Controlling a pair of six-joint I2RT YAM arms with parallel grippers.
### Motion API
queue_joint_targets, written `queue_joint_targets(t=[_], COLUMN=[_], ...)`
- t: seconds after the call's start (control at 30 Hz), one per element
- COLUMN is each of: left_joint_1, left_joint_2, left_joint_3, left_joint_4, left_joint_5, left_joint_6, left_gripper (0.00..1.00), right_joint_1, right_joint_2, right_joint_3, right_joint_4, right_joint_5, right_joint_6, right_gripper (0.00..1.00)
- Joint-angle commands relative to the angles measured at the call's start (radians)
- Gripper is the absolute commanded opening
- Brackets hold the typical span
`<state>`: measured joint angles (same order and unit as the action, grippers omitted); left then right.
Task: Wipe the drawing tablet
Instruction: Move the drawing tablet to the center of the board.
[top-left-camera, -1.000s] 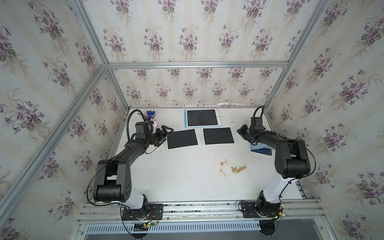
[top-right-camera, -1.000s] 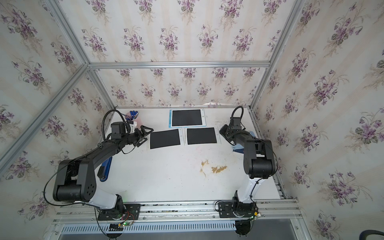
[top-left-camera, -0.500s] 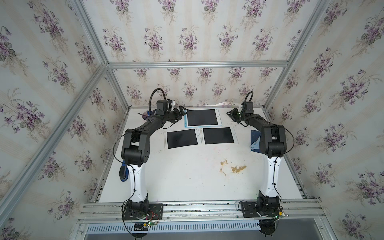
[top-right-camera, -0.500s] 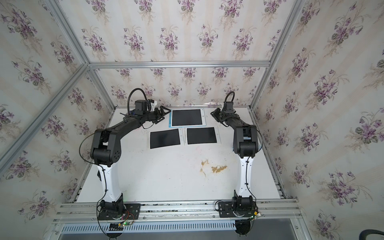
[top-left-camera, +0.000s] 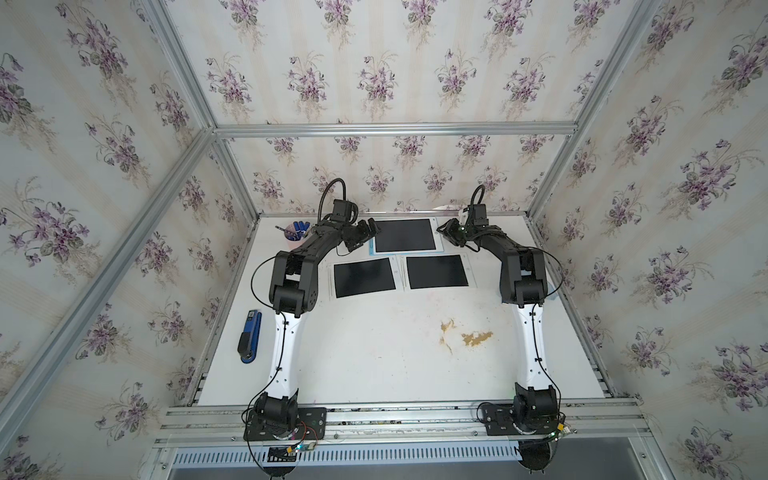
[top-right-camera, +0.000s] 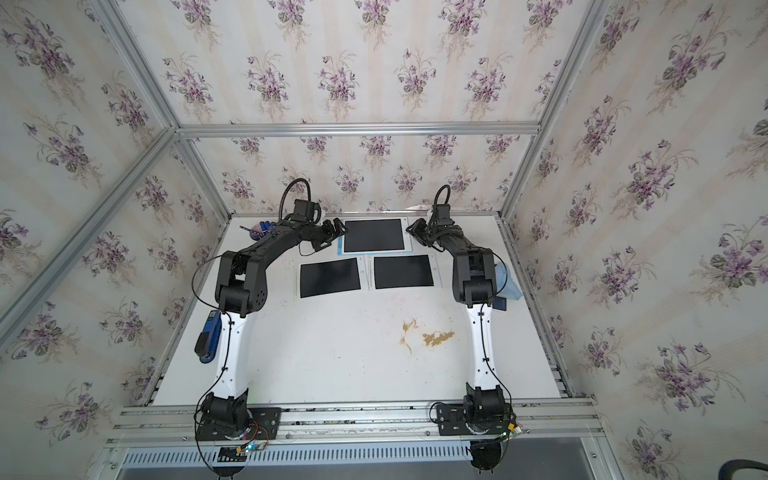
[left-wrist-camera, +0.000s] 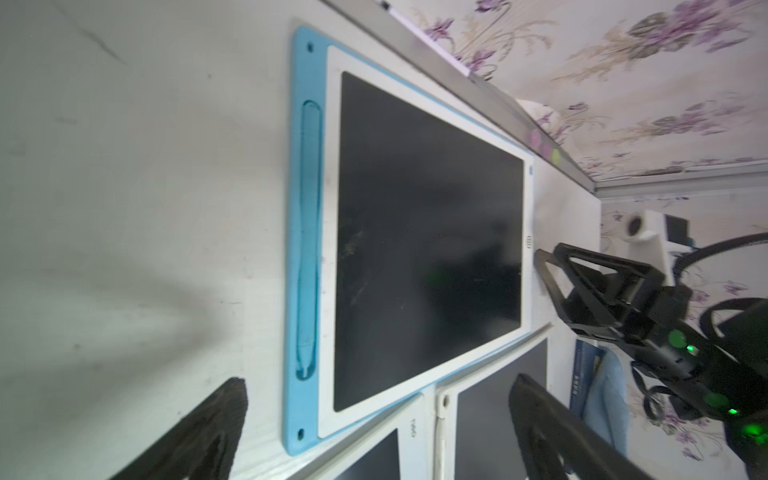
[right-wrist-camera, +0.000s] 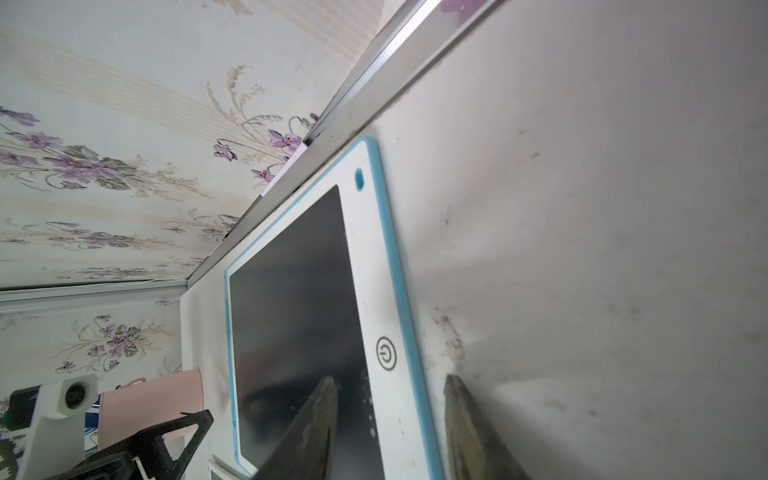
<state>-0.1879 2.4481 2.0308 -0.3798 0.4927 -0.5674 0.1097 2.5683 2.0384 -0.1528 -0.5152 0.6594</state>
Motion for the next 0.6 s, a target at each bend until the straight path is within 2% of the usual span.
queue_joint_targets(t=[0.0, 0.3, 0.57], left_joint_1=[-0.005, -0.016, -0.018], left_joint_2=[0.028, 0.077, -0.050], left_joint_3=[0.041, 0.086, -0.182], left_joint_4=[-0.069, -0.096, 0.026], left_joint_5=[-0.039, 0.048, 0.086], left_joint_6=[0.018, 0.013, 0.024], left_gripper=[1.00, 1.00, 1.00], right_joint_1=[0.013, 0.045, 0.045], right_joint_2=[0.028, -0.002, -0.122], right_joint_3=[0.006, -0.070, -0.278], right_joint_4=[-0.066, -0.035, 0.070], right_joint_5=[-0.027, -0.055, -0.092], right_joint_6=[-0.007, 0.001, 0.028], right_gripper=[0.45, 0.45, 0.44])
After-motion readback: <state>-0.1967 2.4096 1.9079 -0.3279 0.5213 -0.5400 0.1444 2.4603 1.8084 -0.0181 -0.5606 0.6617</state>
